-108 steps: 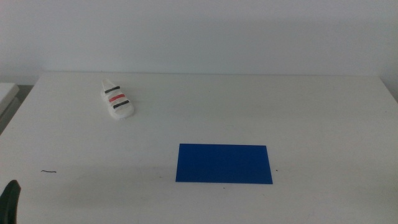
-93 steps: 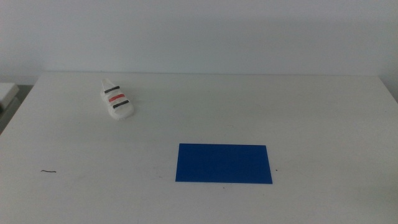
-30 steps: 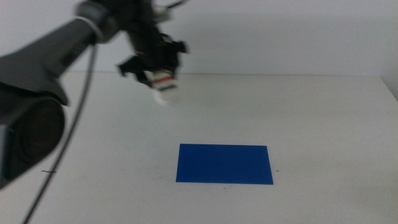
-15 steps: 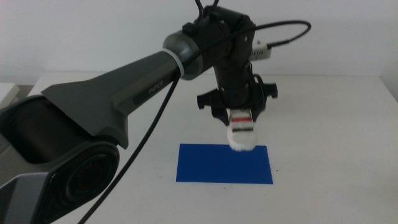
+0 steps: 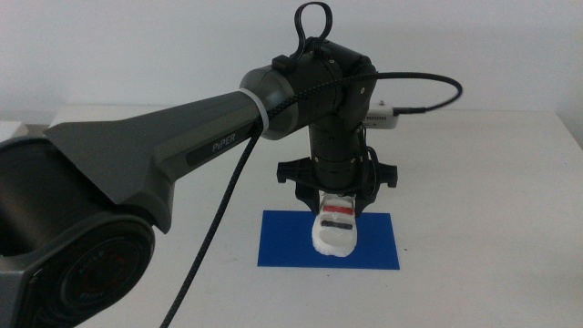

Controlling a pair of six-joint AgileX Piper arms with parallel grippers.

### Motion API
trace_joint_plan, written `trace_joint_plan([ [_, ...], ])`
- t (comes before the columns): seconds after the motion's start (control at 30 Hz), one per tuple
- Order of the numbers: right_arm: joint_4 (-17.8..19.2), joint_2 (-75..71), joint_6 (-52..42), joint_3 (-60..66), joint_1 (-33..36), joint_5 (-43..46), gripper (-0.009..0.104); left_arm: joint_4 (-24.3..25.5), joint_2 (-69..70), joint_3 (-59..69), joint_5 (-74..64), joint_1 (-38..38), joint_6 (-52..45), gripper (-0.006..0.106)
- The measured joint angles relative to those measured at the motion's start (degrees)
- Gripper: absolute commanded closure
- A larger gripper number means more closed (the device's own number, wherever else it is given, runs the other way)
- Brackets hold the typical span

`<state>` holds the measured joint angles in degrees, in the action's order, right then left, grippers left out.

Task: Use one arm to grab the shoe from the table and place it on the mat.

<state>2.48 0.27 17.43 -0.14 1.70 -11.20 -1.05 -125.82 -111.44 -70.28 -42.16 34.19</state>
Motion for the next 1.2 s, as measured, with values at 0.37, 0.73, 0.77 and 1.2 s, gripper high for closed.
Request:
trace_joint_plan([
  [0.37, 0.0, 0.0, 0.0, 0.0, 0.0, 0.0, 0.016, -1.09, 0.0, 2.6, 0.2, 0.97, -65.38, 0.102],
  [0.73, 0.0, 0.0, 0.0, 0.0, 0.0, 0.0, 0.016, -6.17, 0.0, 4.21, 0.95, 3.25, -88.55, 0.102],
  [0.77, 0.0, 0.0, 0.0, 0.0, 0.0, 0.0, 0.016, -6.66, 0.0, 4.21, 1.64, 3.25, -88.82, 0.102],
  [1.2, 0.0, 0.0, 0.0, 0.0, 0.0, 0.0, 0.016, -8.47, -3.0, 4.21, 4.05, 3.25, -89.43, 0.097],
])
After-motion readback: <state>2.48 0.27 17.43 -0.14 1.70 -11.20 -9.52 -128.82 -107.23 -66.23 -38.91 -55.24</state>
